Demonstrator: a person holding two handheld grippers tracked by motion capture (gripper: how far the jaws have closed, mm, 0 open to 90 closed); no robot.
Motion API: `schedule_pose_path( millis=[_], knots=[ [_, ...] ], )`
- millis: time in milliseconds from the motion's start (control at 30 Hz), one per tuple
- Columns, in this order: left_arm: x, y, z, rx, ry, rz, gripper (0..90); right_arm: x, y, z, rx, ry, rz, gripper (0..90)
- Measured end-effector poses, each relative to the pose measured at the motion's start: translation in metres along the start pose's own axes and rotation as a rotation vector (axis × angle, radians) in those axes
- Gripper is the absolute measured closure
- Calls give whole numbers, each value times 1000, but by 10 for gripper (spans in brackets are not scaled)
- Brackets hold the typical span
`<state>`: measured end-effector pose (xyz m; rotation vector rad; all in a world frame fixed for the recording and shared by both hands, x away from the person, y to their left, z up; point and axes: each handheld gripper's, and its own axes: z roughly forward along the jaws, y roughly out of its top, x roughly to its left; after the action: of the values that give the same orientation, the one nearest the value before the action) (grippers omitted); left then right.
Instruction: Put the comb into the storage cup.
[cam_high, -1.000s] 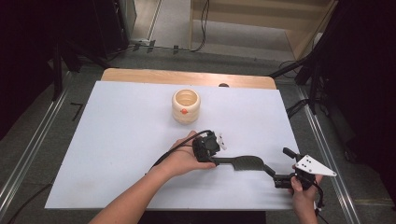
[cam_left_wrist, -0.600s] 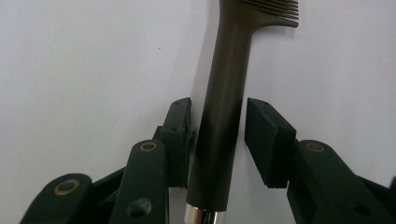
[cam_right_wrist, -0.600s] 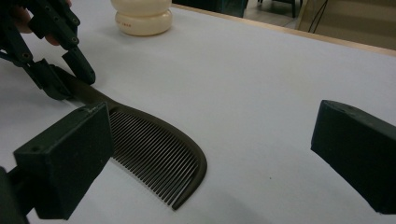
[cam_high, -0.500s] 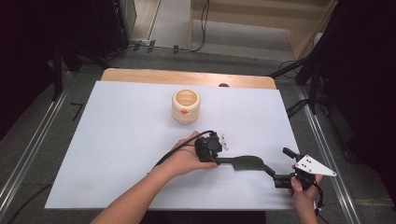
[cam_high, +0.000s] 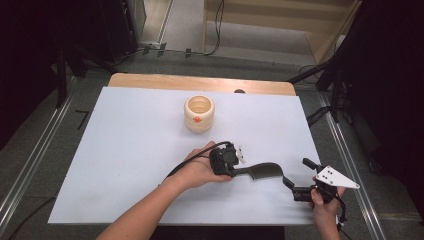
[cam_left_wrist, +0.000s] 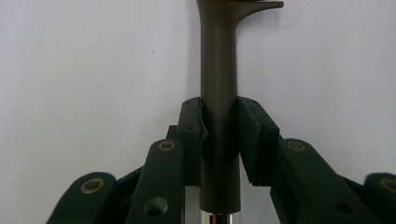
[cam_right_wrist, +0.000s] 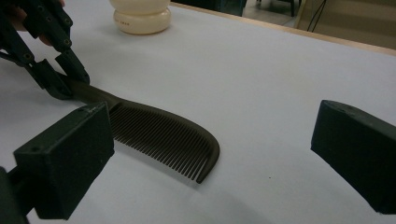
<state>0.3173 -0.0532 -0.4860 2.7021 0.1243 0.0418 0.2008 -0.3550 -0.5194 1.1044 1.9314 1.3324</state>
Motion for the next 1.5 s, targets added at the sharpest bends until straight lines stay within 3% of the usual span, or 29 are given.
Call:
schedule_pose_path(
  millis=[100, 433, 733, 900, 1133, 1367, 1500],
  knots=[
    [0, 0, -1, 5, 1, 14, 721, 0, 0, 0, -1, 0, -1, 0],
    [-4, -5, -4, -44, 21, 9, 723, 0, 0, -2, -15, -6, 5, 0],
    [-2, -15, -11, -96, 51, -27, 723, -1, 2, -6, -34, -27, 23, 0],
    [-3, -20, -19, -147, 90, -46, 723, 0, 9, -7, -40, -34, 48, 0],
    [-6, -29, -31, -212, 152, -72, 723, 14, 31, -7, -64, -39, 76, 0],
    [-9, -42, -44, -264, 211, -88, 723, 31, 53, 3, -74, -2, 112, 0],
    [-12, -52, -55, -315, 271, -104, 723, 42, 63, 13, -57, 22, 116, 0]
  ],
)
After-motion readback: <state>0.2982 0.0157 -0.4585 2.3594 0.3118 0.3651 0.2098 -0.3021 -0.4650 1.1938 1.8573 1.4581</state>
